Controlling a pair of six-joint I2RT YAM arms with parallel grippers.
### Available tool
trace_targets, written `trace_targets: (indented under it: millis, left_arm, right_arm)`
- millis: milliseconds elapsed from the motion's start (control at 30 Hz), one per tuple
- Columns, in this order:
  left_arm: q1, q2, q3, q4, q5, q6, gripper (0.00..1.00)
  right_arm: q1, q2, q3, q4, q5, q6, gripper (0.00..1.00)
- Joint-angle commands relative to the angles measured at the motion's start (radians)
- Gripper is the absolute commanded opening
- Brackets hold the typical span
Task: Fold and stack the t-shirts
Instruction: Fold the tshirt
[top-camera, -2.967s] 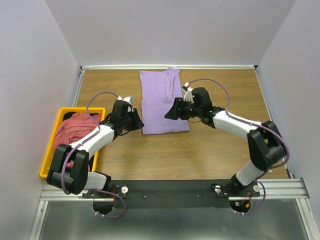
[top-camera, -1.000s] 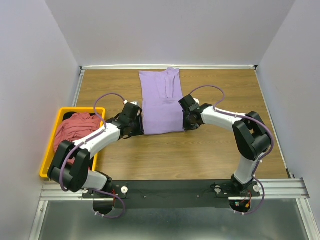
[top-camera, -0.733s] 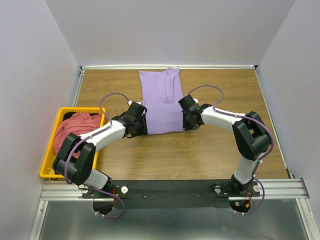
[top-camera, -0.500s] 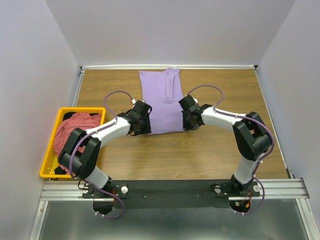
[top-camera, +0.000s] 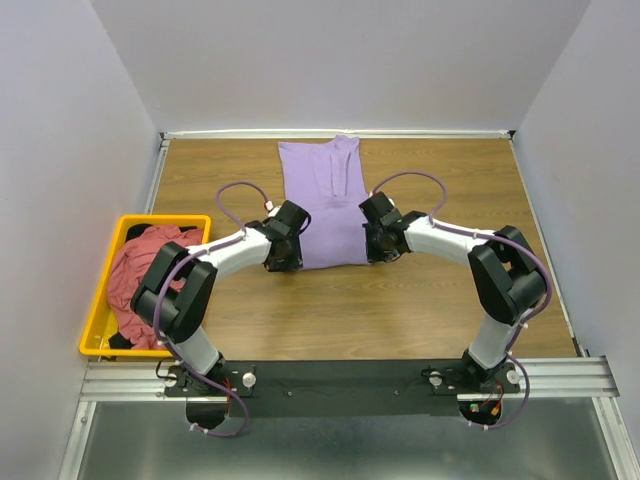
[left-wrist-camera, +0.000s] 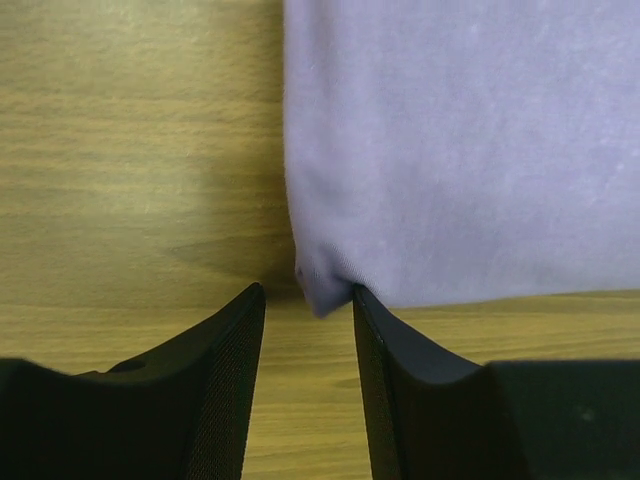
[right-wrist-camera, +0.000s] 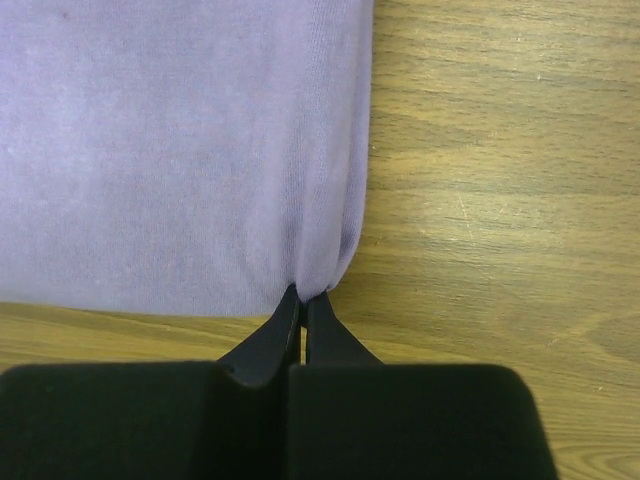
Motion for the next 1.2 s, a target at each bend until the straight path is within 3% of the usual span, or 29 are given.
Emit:
trace_targets:
  millis: [0, 533, 633, 733, 867, 967, 1167]
  left_arm:
    - [-0.012, 0.037, 0.035, -0.006, -0.056, -0.023, 0.49]
    - [-0.027, 0.074, 0.046, -0.003, -0.065, -0.014, 0.45]
    - [-0.026, 0.090, 0.043, 0.003, -0.067, -0.007, 0.39]
    - [-0.026, 0.103, 0.034, 0.012, -0.065, -0.001, 0.26]
    - [-0.027, 0.088, 0.014, 0.017, -0.056, 0.005, 0.00]
    - [-0.037, 0.034, -0.014, -0.012, -0.042, -0.004, 0.00]
    - [-0.219, -0.107, -0.076, -0.185, 0.066, -0.082, 0.00]
  right_arm:
    - [0.013, 0.020, -0.057, -0.085, -0.032, -0.028, 0.01]
    - [0.013, 0.009, -0.075, -0.085, -0.035, -0.022, 0.01]
    - [0.012, 0.012, -0.081, -0.083, -0.036, -0.023, 0.01]
    - [0.013, 0.010, -0.088, -0.083, -0.033, -0.023, 0.01]
    - [0.012, -0.009, -0.104, -0.086, -0.018, -0.022, 0.01]
    - [0.013, -0.052, -0.140, -0.105, -0.038, -0.022, 0.01]
    - [0.015, -0.239, -0.227, -0.315, -0.130, -0.036, 0.01]
